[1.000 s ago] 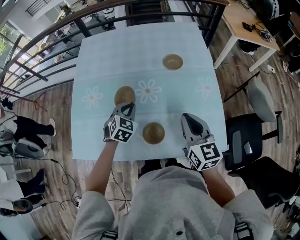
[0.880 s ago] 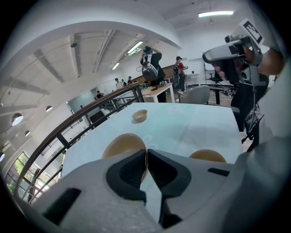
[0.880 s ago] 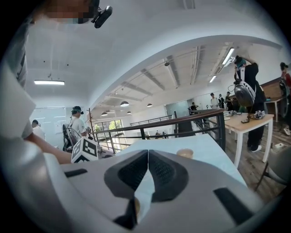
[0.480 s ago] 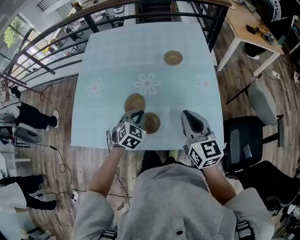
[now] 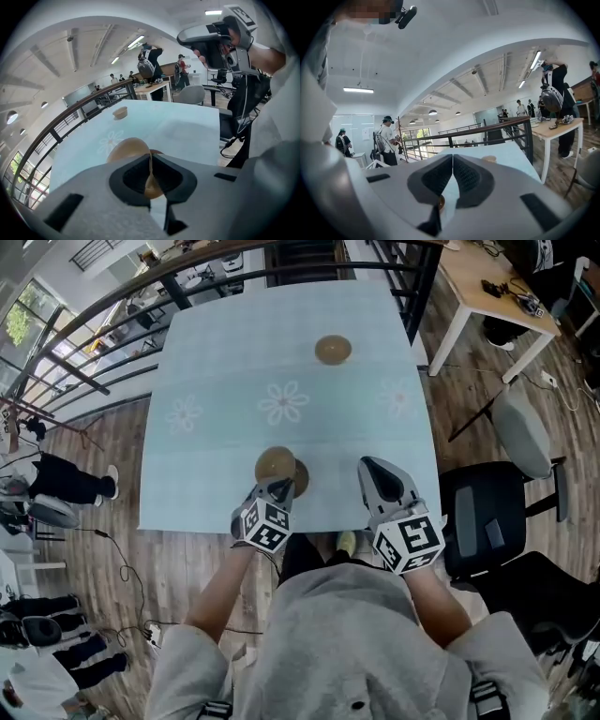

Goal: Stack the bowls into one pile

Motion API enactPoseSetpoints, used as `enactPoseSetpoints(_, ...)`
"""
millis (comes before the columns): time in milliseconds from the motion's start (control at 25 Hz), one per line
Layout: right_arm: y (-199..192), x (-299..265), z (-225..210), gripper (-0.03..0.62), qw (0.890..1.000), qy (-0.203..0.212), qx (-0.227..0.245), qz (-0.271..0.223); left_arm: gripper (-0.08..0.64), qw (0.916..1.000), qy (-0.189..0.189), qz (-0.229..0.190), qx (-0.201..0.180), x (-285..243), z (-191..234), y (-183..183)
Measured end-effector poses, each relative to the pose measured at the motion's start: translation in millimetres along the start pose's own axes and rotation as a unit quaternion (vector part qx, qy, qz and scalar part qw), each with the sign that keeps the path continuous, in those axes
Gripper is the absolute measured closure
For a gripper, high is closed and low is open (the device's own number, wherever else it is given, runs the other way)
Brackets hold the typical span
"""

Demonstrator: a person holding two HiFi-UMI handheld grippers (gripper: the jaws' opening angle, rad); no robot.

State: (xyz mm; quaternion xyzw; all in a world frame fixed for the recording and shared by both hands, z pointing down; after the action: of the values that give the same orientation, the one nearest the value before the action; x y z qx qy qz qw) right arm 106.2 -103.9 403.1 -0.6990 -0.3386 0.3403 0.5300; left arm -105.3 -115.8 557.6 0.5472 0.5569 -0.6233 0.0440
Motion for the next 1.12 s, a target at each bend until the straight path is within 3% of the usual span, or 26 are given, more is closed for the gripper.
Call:
enactPoseSetpoints(440,-0.1,7.2,-8.5,0.565,1.0,-0.011,0.001,-0.006,0.529,0.9989,-0.032,0.029,-0.017,-23.4,-25.9,-11.3)
enactPoseSetpoints(920,1.4,4.5,-12.9,0.565,1.0,-0.011,0.006,-0.007,0.528,0.9981,-0.049,0.037,0.003,-27.2,-32.3,-17.5)
enactPoseSetpoints(1120,11.5,1.1,-22.4,0.565,1.0,-0.015,0.019,-0.014,0.446,0.9969,-0.068,0.031,0.023,-26.8,-30.4,-13.3)
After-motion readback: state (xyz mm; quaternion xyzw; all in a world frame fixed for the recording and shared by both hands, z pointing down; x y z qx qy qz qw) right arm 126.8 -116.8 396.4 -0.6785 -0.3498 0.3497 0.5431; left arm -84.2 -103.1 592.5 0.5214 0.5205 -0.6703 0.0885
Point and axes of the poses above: the fingertips, and each gripper's own axes: x backward along the fingers, z to its left, y out of its top, the point moved 6 cm from there along x, backward along the fingers, and after that the axes turned 1 degree about -z, right-handed, at the moved point
